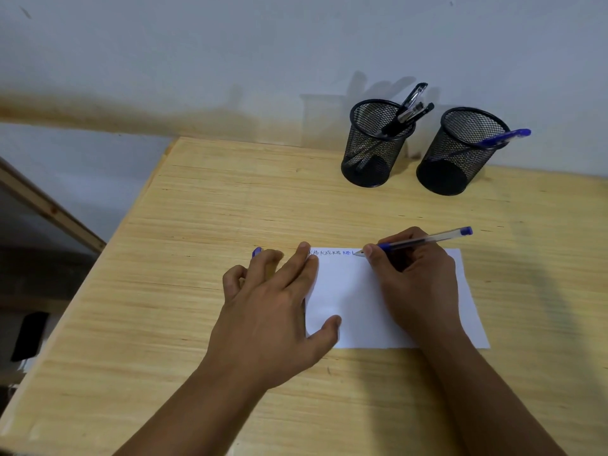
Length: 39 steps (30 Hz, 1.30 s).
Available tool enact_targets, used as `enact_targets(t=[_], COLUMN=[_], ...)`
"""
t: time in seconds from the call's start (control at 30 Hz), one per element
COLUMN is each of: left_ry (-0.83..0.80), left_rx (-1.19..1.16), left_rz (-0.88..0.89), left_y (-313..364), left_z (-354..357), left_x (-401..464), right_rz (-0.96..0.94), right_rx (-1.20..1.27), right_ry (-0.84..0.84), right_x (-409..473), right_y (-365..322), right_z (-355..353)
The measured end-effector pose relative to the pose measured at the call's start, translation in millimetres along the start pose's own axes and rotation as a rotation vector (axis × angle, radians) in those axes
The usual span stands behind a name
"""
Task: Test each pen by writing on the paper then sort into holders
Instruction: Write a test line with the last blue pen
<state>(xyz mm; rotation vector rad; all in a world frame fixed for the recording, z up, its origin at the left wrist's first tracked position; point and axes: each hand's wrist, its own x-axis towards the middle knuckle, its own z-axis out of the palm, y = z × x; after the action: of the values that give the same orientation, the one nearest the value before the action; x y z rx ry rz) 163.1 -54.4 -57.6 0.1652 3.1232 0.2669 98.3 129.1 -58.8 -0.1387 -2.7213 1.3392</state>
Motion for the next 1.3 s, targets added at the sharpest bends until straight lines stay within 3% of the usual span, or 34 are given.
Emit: enact_targets(t=[1.3], left_ry=[0.006], left_rx=[0.006], left_rz=[-0.006], left_y=[0.2], left_z=[0.1], left_x=[0.6], right_rz=[-0.037], right_rx=[0.009], right_ry=[0.06], right_x=[-0.4], right_y=[1.3], right_z=[1.7])
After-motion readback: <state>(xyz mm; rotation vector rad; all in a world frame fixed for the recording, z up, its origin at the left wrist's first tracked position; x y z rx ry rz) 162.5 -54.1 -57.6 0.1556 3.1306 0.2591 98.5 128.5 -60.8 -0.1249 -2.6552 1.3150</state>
